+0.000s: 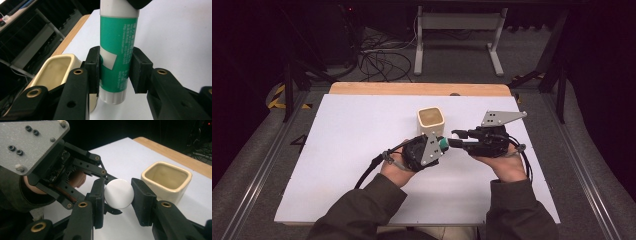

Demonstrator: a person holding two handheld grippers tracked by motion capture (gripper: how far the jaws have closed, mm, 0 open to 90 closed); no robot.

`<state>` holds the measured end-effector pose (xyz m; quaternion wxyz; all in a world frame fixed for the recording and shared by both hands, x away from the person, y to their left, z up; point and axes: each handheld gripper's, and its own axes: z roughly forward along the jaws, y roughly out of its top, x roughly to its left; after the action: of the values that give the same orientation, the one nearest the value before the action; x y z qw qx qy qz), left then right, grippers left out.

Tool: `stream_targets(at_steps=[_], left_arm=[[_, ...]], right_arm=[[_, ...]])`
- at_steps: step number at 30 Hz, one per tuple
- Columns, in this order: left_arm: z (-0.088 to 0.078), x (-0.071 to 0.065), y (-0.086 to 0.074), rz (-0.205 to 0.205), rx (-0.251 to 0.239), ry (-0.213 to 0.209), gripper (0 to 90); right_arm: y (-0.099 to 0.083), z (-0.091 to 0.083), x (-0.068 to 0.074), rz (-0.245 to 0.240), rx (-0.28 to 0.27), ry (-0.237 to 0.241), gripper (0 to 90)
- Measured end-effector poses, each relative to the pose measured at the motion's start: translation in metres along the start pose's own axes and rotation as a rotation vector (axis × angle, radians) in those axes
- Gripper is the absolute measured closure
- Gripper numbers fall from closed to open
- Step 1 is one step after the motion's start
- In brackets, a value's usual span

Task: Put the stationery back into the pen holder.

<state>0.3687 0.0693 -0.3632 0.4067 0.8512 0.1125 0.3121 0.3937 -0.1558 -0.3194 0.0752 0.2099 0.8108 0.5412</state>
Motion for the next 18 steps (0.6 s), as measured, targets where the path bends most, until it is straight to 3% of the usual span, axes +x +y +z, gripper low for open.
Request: stream_targets(at_steps=[8, 12, 18], left_arm=[[0.002, 0.002, -0.001, -0.022, -0.004, -0.012, 65.2], [0.002, 0.003, -0.001, -0.038, -0.018, -0.015, 65.3], [0.002, 0.009, -0.002, -0.086, -0.045, -0.022, 65.3]], right_arm=[[-0.002, -0.002, -0.004, 0.023, -0.060, 0.002, 60.5], [-0.002, -0.006, -0.006, 0.036, -0.087, -0.020, 55.7], [-0.004, -0.015, -0.010, 0.052, -0.156, -0.037, 53.0]])
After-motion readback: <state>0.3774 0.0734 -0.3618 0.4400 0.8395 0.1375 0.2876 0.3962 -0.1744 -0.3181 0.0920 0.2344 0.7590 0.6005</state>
